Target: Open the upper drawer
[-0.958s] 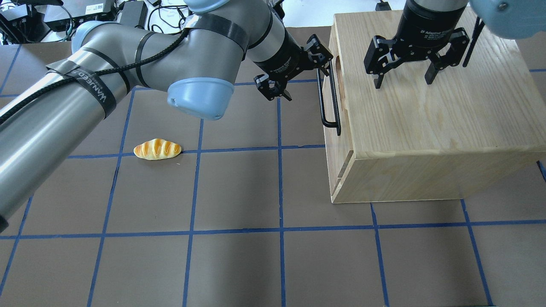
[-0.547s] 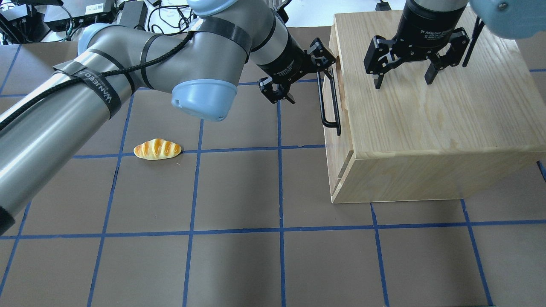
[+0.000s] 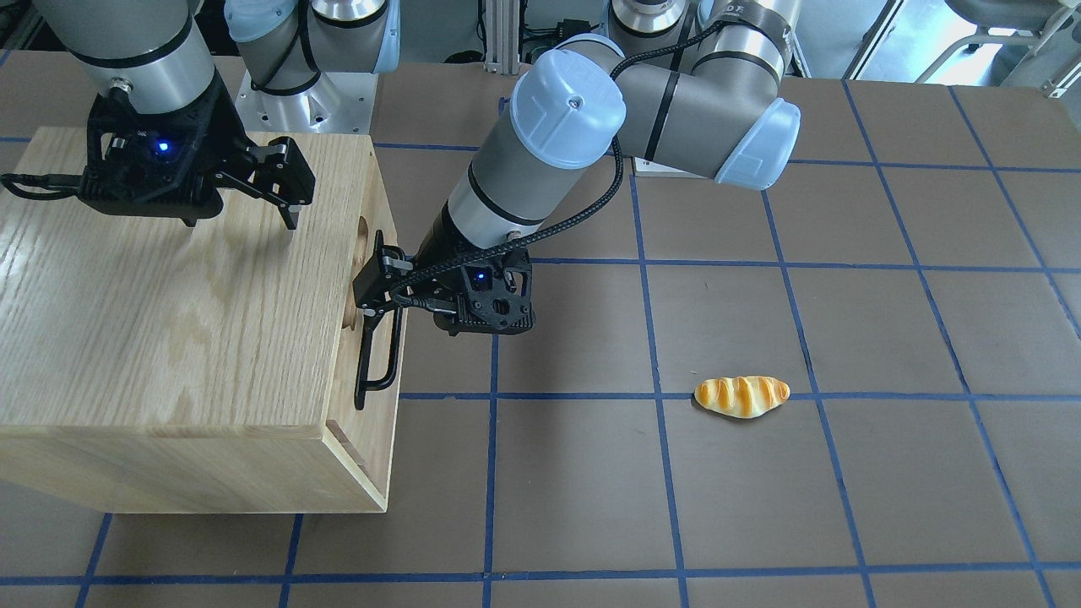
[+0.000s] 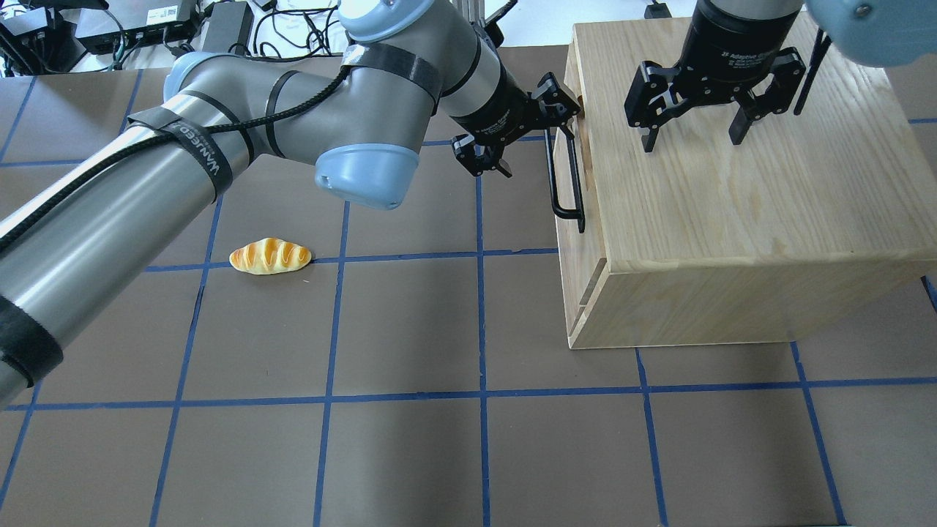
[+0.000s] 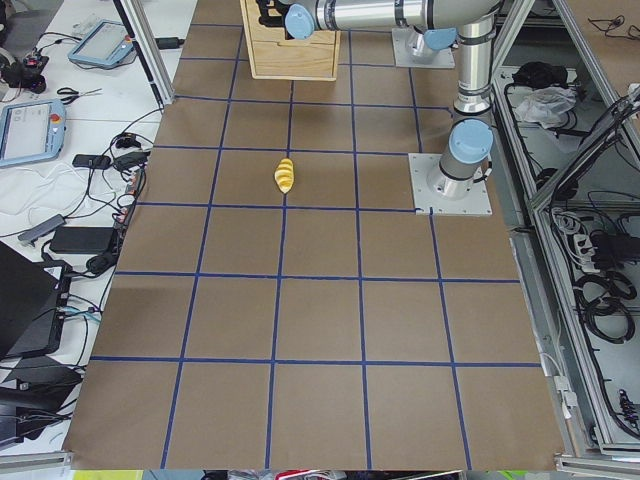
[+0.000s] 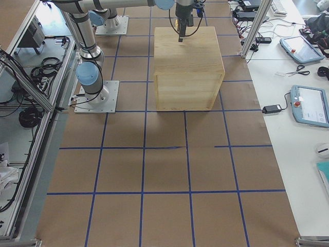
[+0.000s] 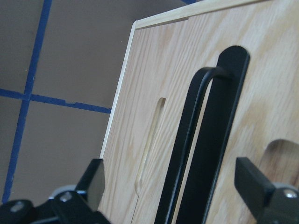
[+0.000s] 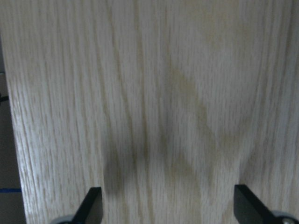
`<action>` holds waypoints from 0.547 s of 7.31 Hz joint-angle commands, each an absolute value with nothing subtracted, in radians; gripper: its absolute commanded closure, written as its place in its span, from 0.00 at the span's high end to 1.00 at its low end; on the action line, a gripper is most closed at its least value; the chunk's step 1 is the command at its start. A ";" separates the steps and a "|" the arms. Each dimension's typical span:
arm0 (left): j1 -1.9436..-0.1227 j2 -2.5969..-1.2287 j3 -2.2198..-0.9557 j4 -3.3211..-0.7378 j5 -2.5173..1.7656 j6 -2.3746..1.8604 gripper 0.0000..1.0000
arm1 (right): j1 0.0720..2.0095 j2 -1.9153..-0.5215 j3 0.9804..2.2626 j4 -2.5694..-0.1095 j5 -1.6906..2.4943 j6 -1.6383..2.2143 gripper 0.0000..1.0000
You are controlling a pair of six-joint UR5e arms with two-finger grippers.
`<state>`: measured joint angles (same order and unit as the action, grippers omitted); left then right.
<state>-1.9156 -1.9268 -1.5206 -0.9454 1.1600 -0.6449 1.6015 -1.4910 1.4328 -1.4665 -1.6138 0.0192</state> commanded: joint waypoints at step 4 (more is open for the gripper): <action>-1.910 -1.919 -1.554 -0.950 1.167 -0.557 1.00 | 1.601 -1.491 1.434 -1.466 -1.614 0.020 1.00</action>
